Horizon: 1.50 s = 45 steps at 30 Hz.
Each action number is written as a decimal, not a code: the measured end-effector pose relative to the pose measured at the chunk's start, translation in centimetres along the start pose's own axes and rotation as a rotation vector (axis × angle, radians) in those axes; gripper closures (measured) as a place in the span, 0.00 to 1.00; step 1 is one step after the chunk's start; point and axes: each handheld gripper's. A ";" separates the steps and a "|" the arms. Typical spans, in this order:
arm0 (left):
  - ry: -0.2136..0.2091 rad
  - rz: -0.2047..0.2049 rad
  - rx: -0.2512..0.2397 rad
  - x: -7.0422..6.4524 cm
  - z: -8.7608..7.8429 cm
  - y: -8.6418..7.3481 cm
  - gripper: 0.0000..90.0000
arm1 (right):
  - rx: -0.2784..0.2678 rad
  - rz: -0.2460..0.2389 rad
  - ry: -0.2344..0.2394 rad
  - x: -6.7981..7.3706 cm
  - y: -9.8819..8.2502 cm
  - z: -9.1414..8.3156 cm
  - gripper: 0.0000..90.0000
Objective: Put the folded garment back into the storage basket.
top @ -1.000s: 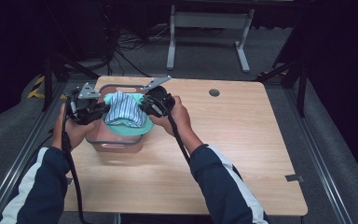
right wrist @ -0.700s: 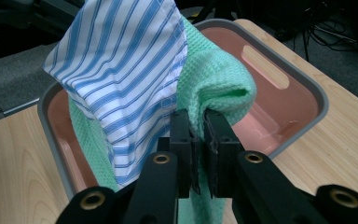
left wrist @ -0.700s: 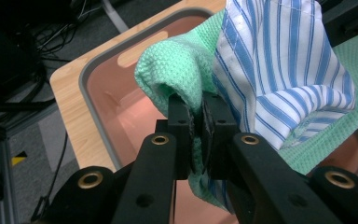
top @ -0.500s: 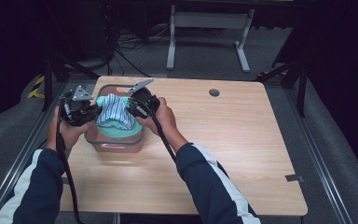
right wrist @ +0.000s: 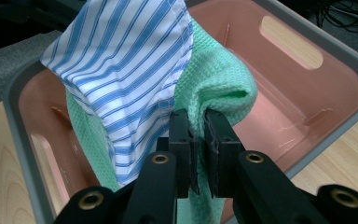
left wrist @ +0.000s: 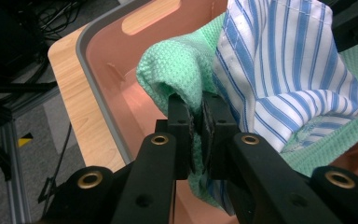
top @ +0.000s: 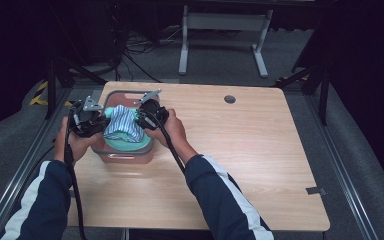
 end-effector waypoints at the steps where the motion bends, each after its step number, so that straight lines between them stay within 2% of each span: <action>1: -0.007 -0.007 0.006 0.0 0.1 0.0 0.93 | 0.004 0.002 0.000 0.0 -0.1 0.2 0.91; 8: 0.006 0.006 0.018 0.1 0.9 -0.5 0.92 | 0.023 0.004 0.008 0.0 -0.7 1.3 0.90; 10: 0.008 -0.006 0.018 0.0 1.1 -0.7 0.91 | 0.027 0.006 0.007 0.0 -0.9 1.5 0.88; 12: 0.001 -0.008 0.015 0.1 1.3 -0.8 0.89 | 0.032 -0.003 0.003 0.1 -1.1 1.6 0.86; 14: 0.019 -0.004 0.011 0.1 1.3 -0.8 0.84 | 0.038 -0.003 -0.005 0.1 -1.3 1.6 0.85; 15: 0.015 -0.011 0.008 0.1 1.2 -0.9 0.82 | 0.036 0.003 -0.005 0.0 -1.4 1.5 0.84; 17: -0.001 -0.015 0.008 0.0 1.1 -0.9 0.82 | 0.033 0.002 -0.002 0.0 -1.5 1.5 0.84; 18: 0.010 -0.005 0.000 0.0 1.0 -0.9 0.79 | 0.035 -0.002 -0.011 0.1 -1.5 1.3 0.83; 20: 0.004 -0.008 -0.017 -0.1 0.8 -0.8 0.79 | 0.032 -0.004 -0.013 0.1 -1.6 1.2 0.83; 21: 0.011 -0.007 -0.018 -0.2 0.7 -0.8 0.78 | 0.029 -0.005 -0.014 0.1 -1.6 1.1 0.83; 27: -0.021 0.013 -0.056 -1.4 -0.3 -0.9 0.75 | 0.010 -0.017 -0.015 0.2 -2.1 -0.1 0.80; 29: -0.022 0.006 -0.068 -1.6 -0.4 -0.9 0.74 | 0.004 -0.040 -0.024 0.3 -2.2 -0.7 0.79; 30: -0.025 0.007 -0.088 -1.9 -0.7 -1.0 0.72 | 0.004 -0.045 -0.026 0.3 -2.3 -0.9 0.79; 34: -0.045 -0.003 -0.112 -2.7 -1.0 -1.3 0.69 | -0.008 -0.059 -0.033 0.4 -2.6 -1.9 0.77; 38: -0.058 0.006 -0.137 -3.6 -1.5 -1.4 0.62 | -0.013 -0.081 -0.048 0.2 -3.1 -3.4 0.73; 41: -0.062 -0.008 -0.147 -4.3 -1.7 -1.5 0.59 | -0.005 -0.094 -0.060 -0.1 -3.5 -4.2 0.67; 45: -0.076 0.003 -0.156 -5.3 -2.0 -1.4 0.51 | 0.008 -0.100 -0.074 -0.5 -4.4 -5.2 0.59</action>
Point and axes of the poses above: each handheld gripper's, and its own axes: z roughly forward along the jaws, y roughly out of its top, x roughly to its left, and after that the axes turned 13 degrees about -z, right-handed
